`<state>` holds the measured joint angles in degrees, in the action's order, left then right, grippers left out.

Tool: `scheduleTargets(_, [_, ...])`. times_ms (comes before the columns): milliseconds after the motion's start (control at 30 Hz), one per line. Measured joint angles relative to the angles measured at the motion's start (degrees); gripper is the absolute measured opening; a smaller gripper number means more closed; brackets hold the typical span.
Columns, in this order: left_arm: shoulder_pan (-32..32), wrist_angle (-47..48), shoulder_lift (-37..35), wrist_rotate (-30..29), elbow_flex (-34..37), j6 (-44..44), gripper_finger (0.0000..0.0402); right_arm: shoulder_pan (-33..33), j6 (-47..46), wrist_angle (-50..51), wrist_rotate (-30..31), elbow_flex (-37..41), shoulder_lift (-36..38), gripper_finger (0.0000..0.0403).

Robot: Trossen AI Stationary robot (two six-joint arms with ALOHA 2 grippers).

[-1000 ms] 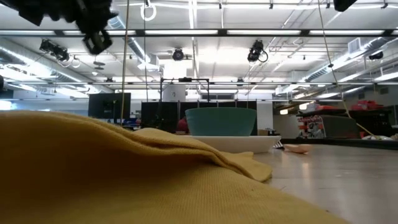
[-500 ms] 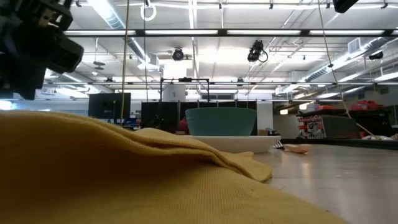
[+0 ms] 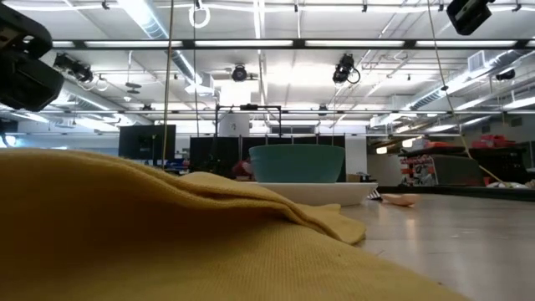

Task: Set table place
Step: Place the gold spoon inside the green bowl

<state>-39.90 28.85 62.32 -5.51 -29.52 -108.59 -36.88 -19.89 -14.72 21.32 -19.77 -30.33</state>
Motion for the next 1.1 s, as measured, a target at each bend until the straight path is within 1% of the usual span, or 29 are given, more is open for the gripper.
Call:
scheduleTargets(167, [-2.45,-6.24,4.99,-1.12,0.00,-1.73,0.0114,0.00,0.03,0.18,0.00,-0.02,-0.01,0.0077])
scheduleTargets(400, [-2.86,-10.95,10.56,-1.12,0.00,-1.60,0.0113,0.00,0.07,0.14,0.00,-0.02,0.00,0.0077])
scheduleTargets(967, [-2.84,-13.21,10.97,-1.34,0.00,-3.10,0.0108,0.02,0.09,0.13,0.00,-0.02,0.00,0.0077])
scheduleTargets(1100, [-3.14,-13.60,12.21,-1.34,0.00,-3.72,0.0104,0.00,0.09,0.13,0.00,-0.02,-0.01,0.0077])
